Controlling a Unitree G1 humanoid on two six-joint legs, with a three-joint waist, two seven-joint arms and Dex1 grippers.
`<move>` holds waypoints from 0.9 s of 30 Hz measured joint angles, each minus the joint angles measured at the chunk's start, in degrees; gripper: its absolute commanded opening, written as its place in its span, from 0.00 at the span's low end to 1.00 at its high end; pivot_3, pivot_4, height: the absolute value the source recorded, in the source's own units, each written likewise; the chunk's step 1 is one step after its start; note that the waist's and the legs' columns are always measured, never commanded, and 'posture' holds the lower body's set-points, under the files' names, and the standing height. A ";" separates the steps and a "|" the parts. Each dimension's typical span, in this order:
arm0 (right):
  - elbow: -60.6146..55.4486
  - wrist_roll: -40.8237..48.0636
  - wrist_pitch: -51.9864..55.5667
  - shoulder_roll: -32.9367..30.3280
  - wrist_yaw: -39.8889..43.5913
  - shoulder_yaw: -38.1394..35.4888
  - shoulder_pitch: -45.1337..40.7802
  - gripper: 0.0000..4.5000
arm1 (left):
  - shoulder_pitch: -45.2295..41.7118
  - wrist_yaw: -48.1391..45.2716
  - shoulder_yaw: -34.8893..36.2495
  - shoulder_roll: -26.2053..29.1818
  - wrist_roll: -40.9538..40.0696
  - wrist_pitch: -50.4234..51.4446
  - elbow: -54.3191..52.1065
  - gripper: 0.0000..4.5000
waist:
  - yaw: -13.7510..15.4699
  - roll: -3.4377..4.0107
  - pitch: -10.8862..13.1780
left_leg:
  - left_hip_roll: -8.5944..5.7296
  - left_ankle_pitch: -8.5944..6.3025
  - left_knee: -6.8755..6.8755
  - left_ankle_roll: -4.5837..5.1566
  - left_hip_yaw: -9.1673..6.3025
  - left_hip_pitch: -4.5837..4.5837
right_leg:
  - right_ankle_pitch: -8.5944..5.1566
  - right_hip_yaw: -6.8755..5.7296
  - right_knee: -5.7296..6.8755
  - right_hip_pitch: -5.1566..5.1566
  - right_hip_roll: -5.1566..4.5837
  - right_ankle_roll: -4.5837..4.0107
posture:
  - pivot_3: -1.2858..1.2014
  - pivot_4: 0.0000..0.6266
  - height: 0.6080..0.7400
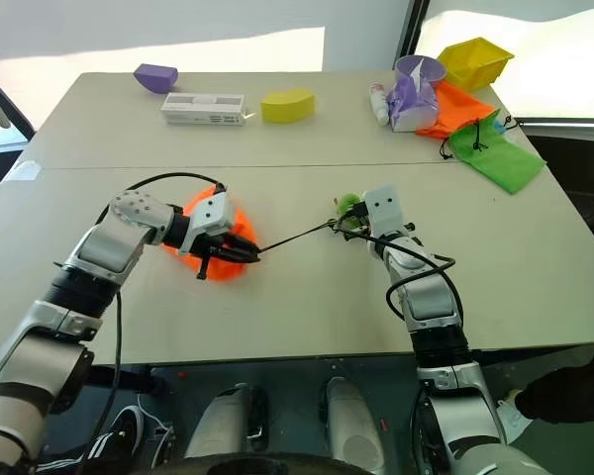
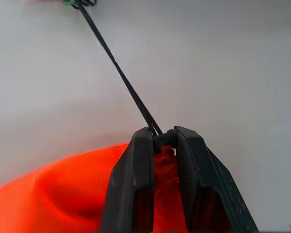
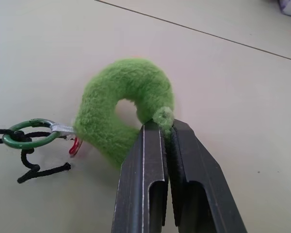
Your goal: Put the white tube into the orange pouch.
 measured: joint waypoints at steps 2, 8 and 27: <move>0.15 0.01 -0.13 0.00 -0.03 0.01 -0.07 0.00 | 1.11 -1.01 -0.01 1.21 -0.47 0.32 -1.46 0.14 | 0.01 0.00 0.00 | 0.01 0.00 0.00 0.00 -0.02 0.00 | 0.00 -0.01 0.01 0.00 0.01 -0.01 | 0.52 0.24 1.00; 3.11 -0.05 -1.60 -0.96 -1.47 0.01 -1.53 0.00 | 1.18 -1.27 0.83 2.07 -2.20 -0.01 -2.27 0.14 | 0.13 0.01 0.00 | -0.01 0.00 0.10 0.00 0.03 0.00 | 0.00 0.04 0.01 0.03 -0.07 -0.01 | 0.52 0.24 1.00; -12.75 5.60 -1.91 -13.15 22.51 2.28 7.01 1.00 | 2.63 13.14 17.20 -1.63 -11.87 6.31 -6.44 1.00 | -0.02 0.02 0.01 | 0.02 0.00 0.07 0.01 -0.03 0.06 | 0.07 0.02 0.06 0.05 0.04 0.20 | 0.52 0.24 1.00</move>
